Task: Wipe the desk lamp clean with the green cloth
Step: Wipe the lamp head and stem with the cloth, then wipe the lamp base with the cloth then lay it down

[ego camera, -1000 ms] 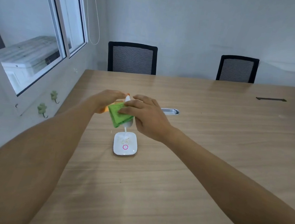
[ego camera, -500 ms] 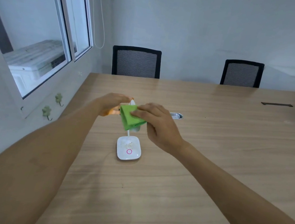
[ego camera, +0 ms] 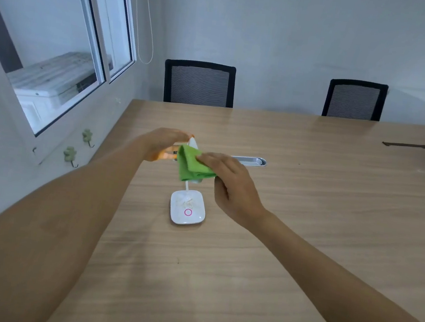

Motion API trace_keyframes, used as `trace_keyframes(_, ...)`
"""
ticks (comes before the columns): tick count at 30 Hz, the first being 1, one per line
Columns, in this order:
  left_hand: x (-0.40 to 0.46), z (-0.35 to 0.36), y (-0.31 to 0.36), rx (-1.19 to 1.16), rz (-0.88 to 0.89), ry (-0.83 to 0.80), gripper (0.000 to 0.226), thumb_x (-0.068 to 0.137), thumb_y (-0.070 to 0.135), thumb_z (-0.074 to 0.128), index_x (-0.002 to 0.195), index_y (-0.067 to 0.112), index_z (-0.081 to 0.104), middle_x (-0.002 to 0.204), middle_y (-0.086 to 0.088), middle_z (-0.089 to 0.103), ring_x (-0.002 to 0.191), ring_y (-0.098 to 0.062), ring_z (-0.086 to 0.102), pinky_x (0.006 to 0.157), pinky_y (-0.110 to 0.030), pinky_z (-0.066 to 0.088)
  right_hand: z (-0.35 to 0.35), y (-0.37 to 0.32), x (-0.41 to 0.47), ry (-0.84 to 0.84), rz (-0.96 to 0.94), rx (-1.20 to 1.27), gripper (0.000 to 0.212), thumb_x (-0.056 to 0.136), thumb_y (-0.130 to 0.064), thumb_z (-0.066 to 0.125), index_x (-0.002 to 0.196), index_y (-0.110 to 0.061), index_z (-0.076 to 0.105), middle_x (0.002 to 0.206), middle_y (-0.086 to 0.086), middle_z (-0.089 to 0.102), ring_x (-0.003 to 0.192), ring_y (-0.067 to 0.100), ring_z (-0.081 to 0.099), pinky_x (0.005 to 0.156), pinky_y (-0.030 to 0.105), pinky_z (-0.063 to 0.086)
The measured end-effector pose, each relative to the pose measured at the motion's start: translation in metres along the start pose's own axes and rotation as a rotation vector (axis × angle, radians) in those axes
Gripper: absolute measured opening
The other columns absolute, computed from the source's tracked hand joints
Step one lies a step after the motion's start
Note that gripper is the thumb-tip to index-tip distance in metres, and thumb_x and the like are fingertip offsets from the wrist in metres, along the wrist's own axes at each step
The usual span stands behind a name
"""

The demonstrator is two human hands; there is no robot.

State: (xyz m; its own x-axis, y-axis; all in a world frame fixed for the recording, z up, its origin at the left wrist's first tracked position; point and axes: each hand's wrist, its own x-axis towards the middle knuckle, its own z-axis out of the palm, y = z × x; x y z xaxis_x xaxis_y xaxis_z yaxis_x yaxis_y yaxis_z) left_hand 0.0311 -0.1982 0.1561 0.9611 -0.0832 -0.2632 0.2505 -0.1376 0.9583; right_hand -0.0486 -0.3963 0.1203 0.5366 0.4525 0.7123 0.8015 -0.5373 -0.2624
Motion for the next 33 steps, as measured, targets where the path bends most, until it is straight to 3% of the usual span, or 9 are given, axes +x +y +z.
trace_keyframes(5, -0.005, 0.002, 0.002, -0.038, -0.007, -0.008, 0.008, 0.088, 0.016, 0.060, 0.095, 0.018, 0.064, 0.098, 0.008, 0.064, 0.089, -0.011, 0.061, 0.067, -0.021, 0.053, 0.009, 0.033, -0.019, 0.035, 0.158, -0.043, 0.058, 0.070, -0.001, 0.029, 0.118, -0.002, 0.061, 0.115, 0.016, 0.068, 0.105, 0.029, 0.063, 0.087, 0.043, 0.052)
trace_keyframes(8, -0.005, 0.002, 0.001, -0.056, -0.009, 0.008, 0.010, 0.089, 0.016, 0.060, 0.097, 0.019, 0.064, 0.099, 0.007, 0.064, 0.090, -0.012, 0.060, 0.067, -0.022, 0.053, 0.006, 0.035, -0.022, 0.175, 0.275, -0.018, 0.055, 0.072, 0.006, 0.031, 0.119, -0.001, 0.058, 0.115, 0.015, 0.067, 0.106, 0.018, 0.053, 0.095, 0.028, 0.045)
trace_keyframes(11, -0.003, 0.003, 0.000, -0.056, -0.008, 0.009, 0.012, 0.089, 0.016, 0.059, 0.099, 0.018, 0.064, 0.101, 0.005, 0.064, 0.087, -0.012, 0.060, 0.068, -0.023, 0.053, 0.004, 0.019, -0.014, 0.235, 0.215, 0.067, 0.056, 0.072, 0.016, 0.035, 0.123, -0.001, 0.053, 0.119, 0.017, 0.063, 0.112, 0.020, 0.052, 0.101, 0.013, 0.036)
trace_keyframes(16, -0.003, 0.003, 0.000, -0.035, -0.013, 0.006, 0.016, 0.090, 0.019, 0.057, 0.105, 0.018, 0.063, 0.101, 0.006, 0.063, 0.090, -0.012, 0.059, 0.062, -0.020, 0.055, 0.018, 0.016, -0.019, 0.104, 0.022, 0.016, 0.050, 0.075, 0.006, 0.035, 0.119, -0.001, 0.059, 0.122, 0.017, 0.063, 0.113, 0.027, 0.056, 0.098, 0.032, 0.044)
trace_keyframes(19, -0.003, 0.001, 0.001, -0.041, -0.016, 0.009, 0.007, 0.089, 0.019, 0.059, 0.094, 0.020, 0.064, 0.101, 0.006, 0.063, 0.090, -0.012, 0.060, 0.074, -0.024, 0.051, 0.028, 0.036, -0.029, 0.094, 0.129, 0.026, 0.053, 0.076, 0.011, 0.039, 0.123, -0.011, 0.051, 0.121, 0.015, 0.063, 0.110, 0.023, 0.054, 0.093, 0.030, 0.045)
trace_keyframes(24, -0.004, 0.003, -0.003, -0.060, -0.011, 0.029, 0.005, 0.089, 0.024, 0.059, 0.092, 0.021, 0.061, 0.097, 0.005, 0.062, 0.088, -0.015, 0.058, 0.072, -0.022, 0.053, 0.039, 0.066, -0.044, 0.040, 0.427, 0.036, 0.054, 0.081, 0.012, 0.040, 0.130, -0.009, 0.050, 0.122, 0.014, 0.059, 0.109, 0.026, 0.056, 0.083, 0.019, 0.041)
trace_keyframes(26, -0.001, 0.001, -0.014, -0.034, -0.017, 0.087, 0.012, 0.088, 0.033, 0.058, 0.095, 0.024, 0.061, 0.106, 0.003, 0.061, 0.101, -0.017, 0.059, 0.084, -0.027, 0.054, 0.046, 0.073, -0.049, -0.040, 0.528, 0.006, 0.052, 0.085, 0.010, 0.042, 0.133, -0.011, 0.046, 0.125, 0.012, 0.059, 0.109, 0.028, 0.058, 0.081, 0.027, 0.043)
trace_keyframes(28, 0.000, -0.003, -0.038, 0.104, -0.023, 0.178, 0.030, 0.089, 0.043, 0.051, 0.112, 0.026, 0.061, 0.124, 0.002, 0.058, 0.120, -0.020, 0.053, 0.103, -0.036, 0.043, 0.056, 0.077, -0.058, -0.170, 0.564, -0.014, 0.051, 0.086, 0.005, 0.042, 0.133, -0.014, 0.045, 0.129, 0.009, 0.059, 0.112, 0.029, 0.058, 0.085, 0.034, 0.048)
trace_keyframes(33, -0.010, -0.026, -0.137, 0.759, -0.109, 0.243, 0.058, 0.094, 0.043, 0.041, 0.146, 0.019, 0.033, 0.156, -0.003, 0.031, 0.144, -0.022, 0.029, 0.115, -0.029, 0.020, 0.088, 0.076, -0.071, -0.437, 0.480, -0.076, 0.053, 0.079, 0.004, 0.049, 0.127, -0.018, 0.055, 0.128, 0.007, 0.062, 0.114, 0.028, 0.059, 0.088, 0.037, 0.052)
